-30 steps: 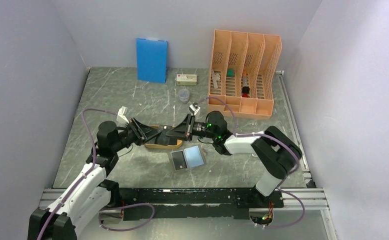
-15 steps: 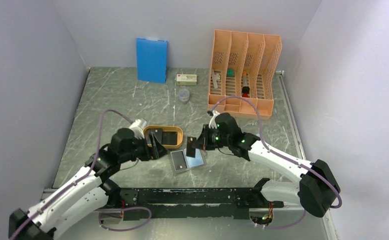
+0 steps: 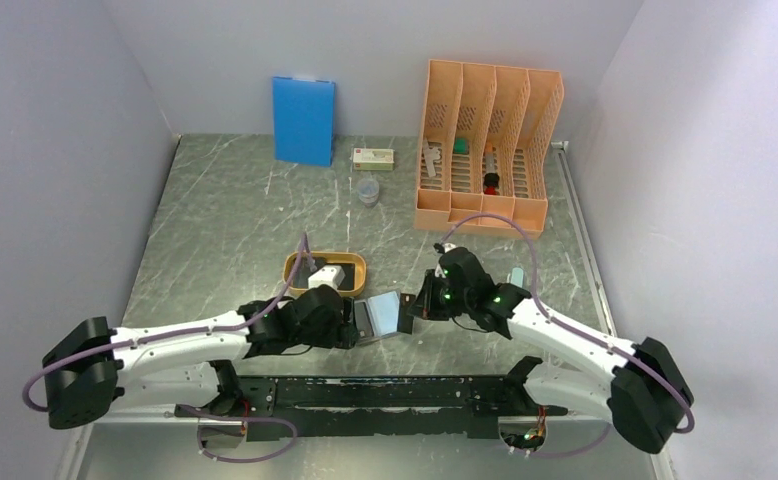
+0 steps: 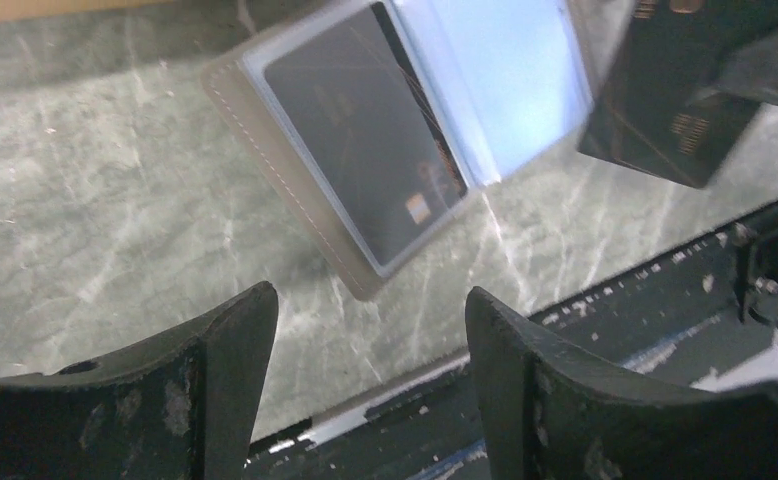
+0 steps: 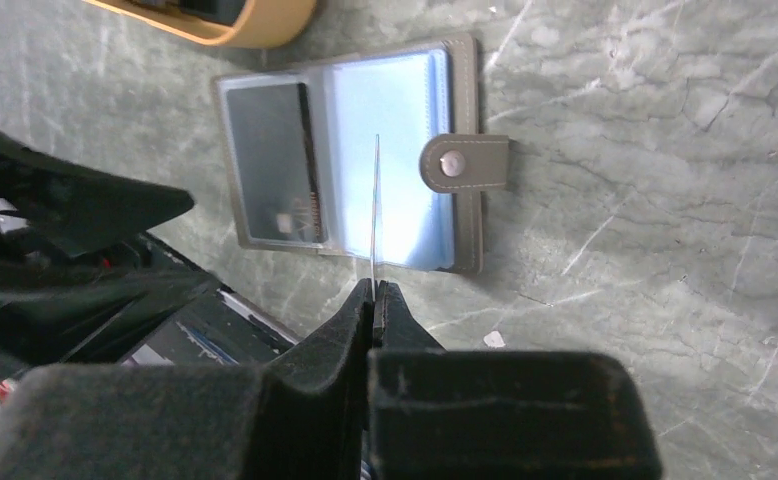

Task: Put the credit cards into the card holder
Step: Insert the credit card into the card holder.

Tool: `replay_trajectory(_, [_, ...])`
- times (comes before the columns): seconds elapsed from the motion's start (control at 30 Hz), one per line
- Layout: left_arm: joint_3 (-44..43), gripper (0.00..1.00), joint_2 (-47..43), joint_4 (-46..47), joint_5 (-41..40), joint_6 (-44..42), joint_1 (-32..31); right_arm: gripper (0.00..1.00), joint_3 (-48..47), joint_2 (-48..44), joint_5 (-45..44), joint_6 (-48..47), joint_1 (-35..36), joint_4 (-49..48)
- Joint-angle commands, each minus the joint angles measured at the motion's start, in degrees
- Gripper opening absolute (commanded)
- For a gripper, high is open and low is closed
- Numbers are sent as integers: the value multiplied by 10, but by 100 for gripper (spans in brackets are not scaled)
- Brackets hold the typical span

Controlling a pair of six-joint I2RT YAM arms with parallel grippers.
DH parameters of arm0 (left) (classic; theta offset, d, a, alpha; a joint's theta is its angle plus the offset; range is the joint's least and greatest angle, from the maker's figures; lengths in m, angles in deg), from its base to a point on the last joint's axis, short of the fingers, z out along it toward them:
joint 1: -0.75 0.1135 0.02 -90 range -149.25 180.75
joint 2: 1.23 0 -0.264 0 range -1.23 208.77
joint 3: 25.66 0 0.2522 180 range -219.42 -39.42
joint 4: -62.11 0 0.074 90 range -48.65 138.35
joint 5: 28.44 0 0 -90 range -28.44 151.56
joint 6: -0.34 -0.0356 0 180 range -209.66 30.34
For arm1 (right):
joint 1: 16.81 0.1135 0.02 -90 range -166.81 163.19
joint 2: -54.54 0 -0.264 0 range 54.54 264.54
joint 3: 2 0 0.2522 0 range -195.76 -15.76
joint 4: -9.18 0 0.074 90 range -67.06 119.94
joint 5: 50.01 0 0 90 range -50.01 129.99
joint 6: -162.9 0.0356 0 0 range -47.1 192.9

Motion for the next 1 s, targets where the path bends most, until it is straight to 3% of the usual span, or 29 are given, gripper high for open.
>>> replay_trajectory(0.0, [-11,73,28,23,-63,10,-5,0,-2,-58,-36,3,-4,27])
replay_trajectory(0.23, [-8,72,83,33,-92,7,-5,0,-7,-115,-40,-4,-4,70])
replay_trajectory(0.43, [6,62,103,29,-118,14,-5,0,19,-124,-25,5,-4,51])
replay_trajectory(0.67, [8,50,108,30,-142,4,-3,0,26,-58,1,16,-4,-13])
replay_trajectory(0.97, [3,36,125,42,-139,-7,-3,0,19,11,1,15,-8,-8])
